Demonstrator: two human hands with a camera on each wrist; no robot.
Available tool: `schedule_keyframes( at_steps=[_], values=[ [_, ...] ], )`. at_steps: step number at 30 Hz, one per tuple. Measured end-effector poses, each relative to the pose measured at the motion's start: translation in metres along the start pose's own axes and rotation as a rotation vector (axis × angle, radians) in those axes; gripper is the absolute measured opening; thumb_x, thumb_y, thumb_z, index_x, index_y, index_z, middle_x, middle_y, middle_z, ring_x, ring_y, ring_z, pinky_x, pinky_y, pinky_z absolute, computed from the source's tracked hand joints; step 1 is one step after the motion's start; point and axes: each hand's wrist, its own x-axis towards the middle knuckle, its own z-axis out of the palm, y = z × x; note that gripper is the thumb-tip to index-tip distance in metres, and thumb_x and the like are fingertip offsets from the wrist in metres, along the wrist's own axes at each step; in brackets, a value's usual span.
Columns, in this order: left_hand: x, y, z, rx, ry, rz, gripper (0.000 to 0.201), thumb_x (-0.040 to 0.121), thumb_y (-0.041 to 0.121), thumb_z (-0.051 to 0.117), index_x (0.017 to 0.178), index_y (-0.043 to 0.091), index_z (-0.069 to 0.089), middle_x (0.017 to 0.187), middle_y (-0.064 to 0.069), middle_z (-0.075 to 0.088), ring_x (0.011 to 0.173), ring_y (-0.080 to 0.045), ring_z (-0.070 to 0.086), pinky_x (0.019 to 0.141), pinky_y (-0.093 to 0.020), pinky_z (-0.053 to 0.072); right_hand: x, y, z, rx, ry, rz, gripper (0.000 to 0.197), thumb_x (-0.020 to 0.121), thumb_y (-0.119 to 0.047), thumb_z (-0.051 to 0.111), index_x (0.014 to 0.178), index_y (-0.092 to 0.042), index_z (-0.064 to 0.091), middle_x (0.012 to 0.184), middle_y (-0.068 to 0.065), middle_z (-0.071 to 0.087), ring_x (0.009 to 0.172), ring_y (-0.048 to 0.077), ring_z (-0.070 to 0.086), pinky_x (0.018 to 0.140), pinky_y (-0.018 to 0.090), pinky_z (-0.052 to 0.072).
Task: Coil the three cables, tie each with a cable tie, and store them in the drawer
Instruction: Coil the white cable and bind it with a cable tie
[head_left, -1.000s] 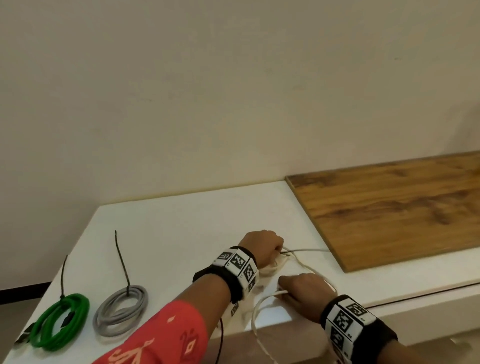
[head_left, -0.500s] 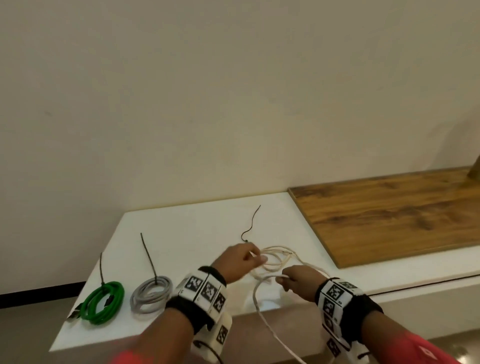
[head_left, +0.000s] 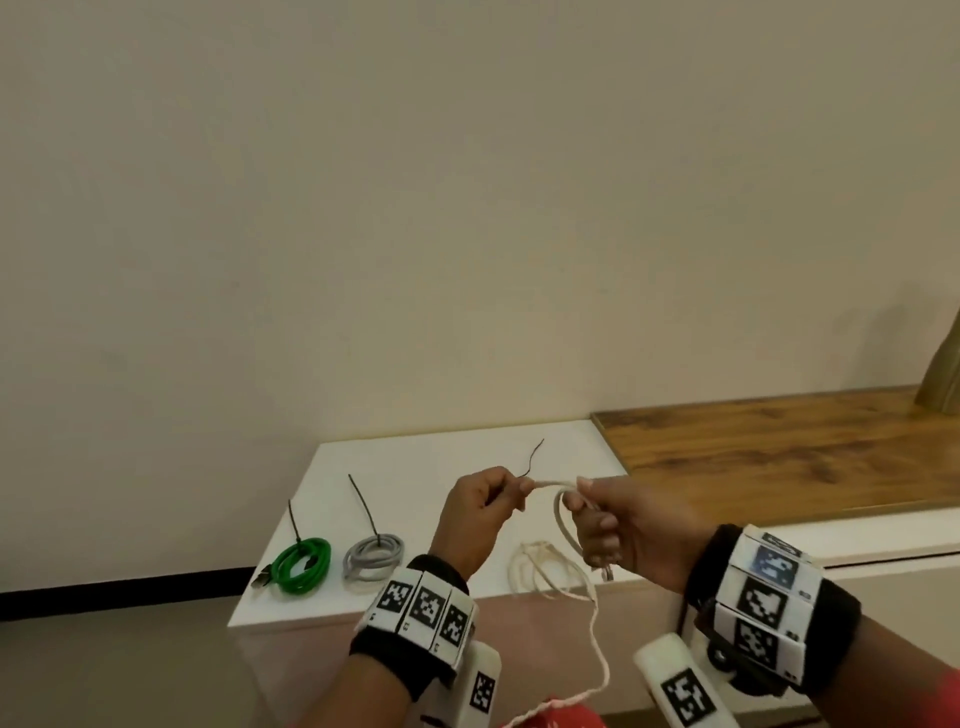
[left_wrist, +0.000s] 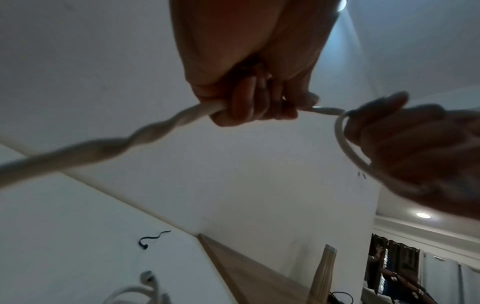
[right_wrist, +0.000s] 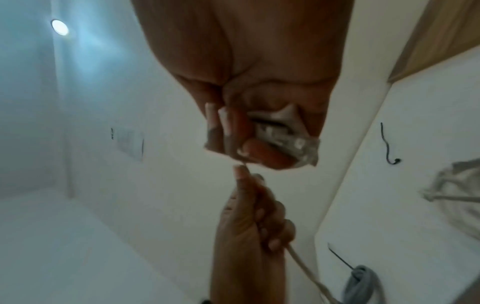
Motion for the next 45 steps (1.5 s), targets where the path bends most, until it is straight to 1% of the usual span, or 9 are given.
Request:
schedule_keyframes(
  at_steps=[9,13,16,25,29,33,35,39,45],
  values=[
    [-0.059,-0.021,0.031,0.071,0.016,0.005,0.023,0.093,0.024,0.042,0.095,0.037,0.061,0.043,0.013,0.043,0.046,-0.002,0.038,0.052,-0.018,0.033,-0.002,-0.015,0.013,0.505,0.025,-0.232,0.025,0.091,-0.016,0.032,0.074,-0.010,0.049,0.047,-0.004,0.042,0.039,0.010,0.041,0.045,0.022,0.045],
    [-0.074,-0.011,0.042,0.260,-0.125,0.051,0.028,0.096,0.021,0.037,0.119,0.036,0.047,0.052,0.014,0.053,0.058,-0.007,0.052,0.059,-0.015,0.036,0.004,-0.006,0.014,0.431,0.067,-0.408,0.026,0.095,-0.014,0.031,0.078,-0.010,0.051,0.050,-0.005,0.046,0.044,0.009,0.046,0.048,0.020,0.048],
    [-0.078,-0.004,0.049,0.382,-0.220,0.019,0.043,0.096,0.021,0.034,0.138,0.028,0.029,0.083,-0.009,0.064,0.082,-0.024,0.059,0.067,-0.026,0.038,0.010,0.007,0.015,0.236,0.095,-0.532,0.022,0.093,-0.011,0.034,0.080,-0.008,0.052,0.052,-0.005,0.048,0.050,0.008,0.047,0.054,0.020,0.045],
    [-0.080,0.013,0.036,0.555,-0.240,0.079,0.022,0.092,0.032,0.046,0.103,0.019,0.060,0.091,-0.006,0.071,0.079,-0.022,0.062,0.067,-0.025,0.042,0.012,0.036,0.002,-1.063,0.173,-0.582,0.037,0.092,-0.007,0.038,0.066,-0.034,0.038,0.065,-0.008,0.046,0.059,0.006,0.045,0.063,0.013,0.038],
    [-0.066,0.009,0.012,0.706,-0.119,0.171,0.043,0.078,0.057,0.039,0.086,0.022,0.063,0.080,-0.002,0.070,0.076,-0.018,0.060,0.054,-0.019,0.028,0.010,0.038,-0.002,-1.134,0.062,-0.398,0.041,0.091,-0.002,0.033,0.061,-0.029,0.034,0.066,-0.009,0.040,0.055,0.006,0.037,0.058,0.014,0.034],
    [-0.048,0.004,-0.009,0.760,-0.029,0.225,0.064,0.065,0.072,0.026,0.073,0.019,0.061,0.070,0.001,0.065,0.067,-0.016,0.058,0.053,-0.023,0.028,0.009,0.037,-0.004,-1.339,-0.011,-0.476,0.035,0.092,-0.050,0.020,0.069,-0.030,0.037,0.066,-0.014,0.039,0.063,-0.004,0.043,0.061,0.011,0.033],
    [-0.042,0.004,-0.017,0.781,0.033,0.236,0.068,0.059,0.080,0.029,0.069,0.019,0.057,0.063,0.006,0.055,0.061,-0.012,0.052,0.051,-0.017,0.024,0.009,0.033,-0.001,-1.360,-0.029,-0.447,0.033,0.092,-0.045,0.026,0.072,-0.024,0.043,0.064,-0.015,0.042,0.059,-0.005,0.046,0.059,0.011,0.033],
    [-0.035,0.006,-0.023,0.736,0.120,0.317,0.064,0.060,0.086,0.024,0.058,0.025,0.043,0.047,0.015,0.032,0.049,-0.008,0.039,0.045,-0.013,0.018,0.006,0.018,0.005,-1.168,-0.089,-0.263,0.036,0.097,-0.030,0.037,0.062,-0.028,0.046,0.052,-0.012,0.042,0.043,-0.001,0.045,0.052,0.011,0.034],
    [-0.033,0.001,-0.013,0.487,0.239,0.317,0.070,0.071,0.079,0.035,0.050,0.013,0.044,0.042,0.011,0.028,0.048,-0.014,0.034,0.044,-0.016,0.023,-0.002,0.004,0.014,-0.131,-0.259,0.012,0.039,0.084,-0.036,0.043,0.050,-0.018,0.047,0.036,-0.012,0.029,0.031,0.003,0.023,0.037,0.016,0.026]
  ],
)
